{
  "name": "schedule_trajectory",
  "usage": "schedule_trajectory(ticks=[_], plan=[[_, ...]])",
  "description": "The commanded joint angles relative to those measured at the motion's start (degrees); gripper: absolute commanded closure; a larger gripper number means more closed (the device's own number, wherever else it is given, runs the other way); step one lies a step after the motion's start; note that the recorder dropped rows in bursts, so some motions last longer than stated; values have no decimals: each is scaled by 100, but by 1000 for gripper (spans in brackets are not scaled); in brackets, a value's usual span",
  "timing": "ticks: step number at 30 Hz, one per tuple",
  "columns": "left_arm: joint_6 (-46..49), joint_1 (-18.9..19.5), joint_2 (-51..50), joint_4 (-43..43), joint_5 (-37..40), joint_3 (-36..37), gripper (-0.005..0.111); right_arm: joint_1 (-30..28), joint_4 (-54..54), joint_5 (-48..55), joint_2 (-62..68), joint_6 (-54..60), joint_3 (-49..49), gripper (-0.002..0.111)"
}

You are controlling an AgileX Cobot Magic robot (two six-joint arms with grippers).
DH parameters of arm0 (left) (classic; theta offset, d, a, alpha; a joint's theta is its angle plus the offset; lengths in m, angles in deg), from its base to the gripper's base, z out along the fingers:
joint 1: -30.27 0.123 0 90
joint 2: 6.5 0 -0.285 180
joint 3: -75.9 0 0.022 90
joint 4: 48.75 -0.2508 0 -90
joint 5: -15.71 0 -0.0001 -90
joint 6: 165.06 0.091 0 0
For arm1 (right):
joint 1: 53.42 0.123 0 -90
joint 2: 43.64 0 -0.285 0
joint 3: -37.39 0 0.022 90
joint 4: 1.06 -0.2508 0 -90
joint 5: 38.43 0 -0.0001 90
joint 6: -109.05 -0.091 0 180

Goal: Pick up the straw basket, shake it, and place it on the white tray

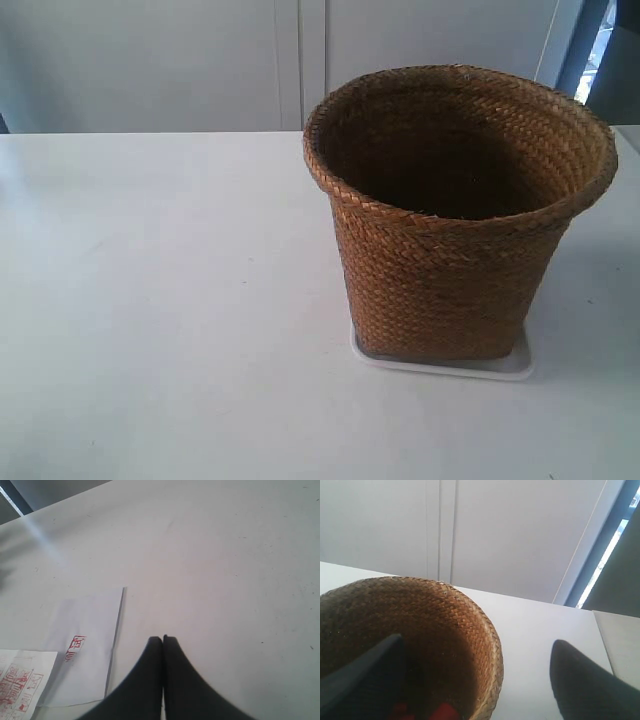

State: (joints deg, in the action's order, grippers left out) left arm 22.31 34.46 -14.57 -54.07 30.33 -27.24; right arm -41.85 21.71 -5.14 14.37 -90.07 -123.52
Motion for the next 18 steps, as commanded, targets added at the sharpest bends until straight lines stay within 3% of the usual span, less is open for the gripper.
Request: schedule_trajectory(ticks=[1,6,12,18], plan=[[18,-32,28,62,-12,36,107,-17,-8,-42,-39,-22,20,34],[18,-32,28,62,-12,36,107,-17,-16,6,-498,-152,107,34],[18,-32,28,62,-12,36,107,-55,-16,-577,-1573,-930,906,34],[18,-32,28,62,-12,36,107,-504,-16,-1241,-2665,-1346,1749,34]])
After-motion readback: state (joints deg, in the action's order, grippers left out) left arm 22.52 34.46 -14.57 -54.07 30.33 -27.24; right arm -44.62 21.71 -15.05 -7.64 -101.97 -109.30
